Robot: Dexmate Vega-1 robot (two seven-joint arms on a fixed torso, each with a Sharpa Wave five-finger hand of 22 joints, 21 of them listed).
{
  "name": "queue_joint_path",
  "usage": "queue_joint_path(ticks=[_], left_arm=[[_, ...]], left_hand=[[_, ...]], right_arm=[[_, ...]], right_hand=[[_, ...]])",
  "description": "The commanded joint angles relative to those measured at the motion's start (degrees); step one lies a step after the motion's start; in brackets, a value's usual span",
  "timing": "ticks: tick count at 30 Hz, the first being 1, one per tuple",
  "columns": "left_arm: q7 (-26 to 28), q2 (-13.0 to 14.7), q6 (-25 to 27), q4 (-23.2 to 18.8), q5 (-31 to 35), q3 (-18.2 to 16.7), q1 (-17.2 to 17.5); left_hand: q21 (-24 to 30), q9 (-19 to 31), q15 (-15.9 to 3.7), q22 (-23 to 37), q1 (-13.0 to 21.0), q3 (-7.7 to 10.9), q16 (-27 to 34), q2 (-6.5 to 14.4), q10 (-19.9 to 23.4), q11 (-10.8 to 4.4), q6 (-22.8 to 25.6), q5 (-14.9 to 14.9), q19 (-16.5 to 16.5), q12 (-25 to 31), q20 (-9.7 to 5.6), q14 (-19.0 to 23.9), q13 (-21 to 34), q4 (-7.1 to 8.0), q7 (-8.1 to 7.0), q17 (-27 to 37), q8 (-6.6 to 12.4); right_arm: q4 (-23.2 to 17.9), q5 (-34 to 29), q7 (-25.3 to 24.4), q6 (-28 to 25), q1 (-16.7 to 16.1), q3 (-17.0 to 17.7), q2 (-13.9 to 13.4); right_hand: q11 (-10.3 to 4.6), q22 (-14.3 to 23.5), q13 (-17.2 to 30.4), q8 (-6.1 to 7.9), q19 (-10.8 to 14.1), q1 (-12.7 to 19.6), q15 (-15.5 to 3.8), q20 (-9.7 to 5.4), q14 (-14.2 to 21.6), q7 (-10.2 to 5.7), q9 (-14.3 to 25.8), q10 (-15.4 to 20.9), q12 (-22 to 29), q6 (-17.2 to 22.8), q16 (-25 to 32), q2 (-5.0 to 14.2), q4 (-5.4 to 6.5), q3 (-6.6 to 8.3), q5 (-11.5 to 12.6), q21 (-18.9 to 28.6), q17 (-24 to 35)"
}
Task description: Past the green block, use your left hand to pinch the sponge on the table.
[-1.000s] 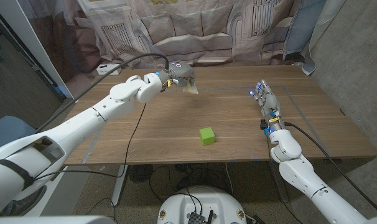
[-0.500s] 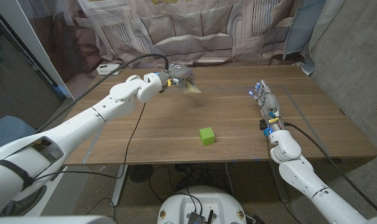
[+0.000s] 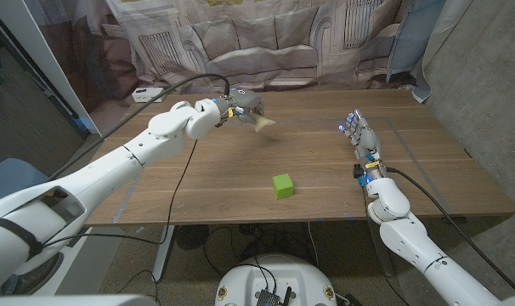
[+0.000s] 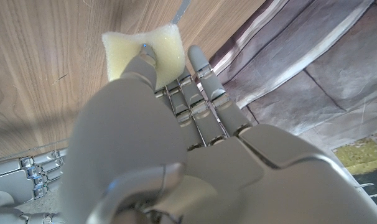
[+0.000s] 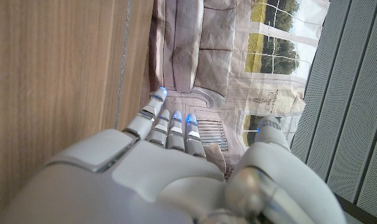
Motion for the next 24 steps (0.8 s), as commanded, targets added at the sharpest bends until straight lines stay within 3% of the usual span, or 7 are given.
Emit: queue_joint_path(ticks=[1,19,24], left_arm=[[-0.26,-0.16,-0.29,0.47,0.26,0.24,-0.48],[-0.52,-0.36,-0.3,0.17,0.52,0.46,-0.56],[-0.53,-0.33,0.45,-0.39,1.1,0.47,-0.12]], left_hand=[[-0.15,0.08,0.0,0.2,-0.62,-0.27,-0.24,0.07,0.06,0.04,-0.23,-0.28,-0.32,-0.11,0.09,-0.07,-0.01,0.15,-0.12,0.14,-0.22],[-0.6,-0.63,0.0,0.13,-3.28,-0.84,-0.35,-0.29,-0.14,0.04,-0.36,-0.41,-1.02,-1.0,0.22,-0.33,-1.03,0.88,-0.33,0.06,-1.22],[-0.28,-1.08,-0.71,0.17,-4.01,-0.56,0.8,0.21,2.77,-1.49,1.55,-0.32,0.1,-0.06,0.16,2.64,-1.12,0.87,-0.8,0.14,-1.08]], right_arm=[[0.0,-0.2,-0.38,0.1,-0.19,-0.01,0.18],[-0.02,-0.12,-0.36,0.73,-0.78,0.22,0.23],[-0.35,-0.06,-0.47,0.64,-1.09,0.33,0.12]], right_hand=[[-0.03,0.15,0.32,0.16,0.23,0.29,-0.2,-0.35,0.25,0.18,0.2,0.13,-0.06,0.42,0.08,0.07,0.08,-0.13,0.12,-0.09,0.2],[-0.06,0.15,0.32,0.1,0.22,0.34,-0.17,-0.25,0.35,0.18,0.2,0.14,-0.1,0.4,0.07,0.04,0.06,-0.17,0.12,-0.15,0.21],[-0.02,0.15,0.33,0.1,0.23,0.35,-0.17,-0.26,0.32,0.13,0.2,0.19,-0.09,0.44,0.04,0.05,0.06,-0.18,0.12,-0.16,0.21]])
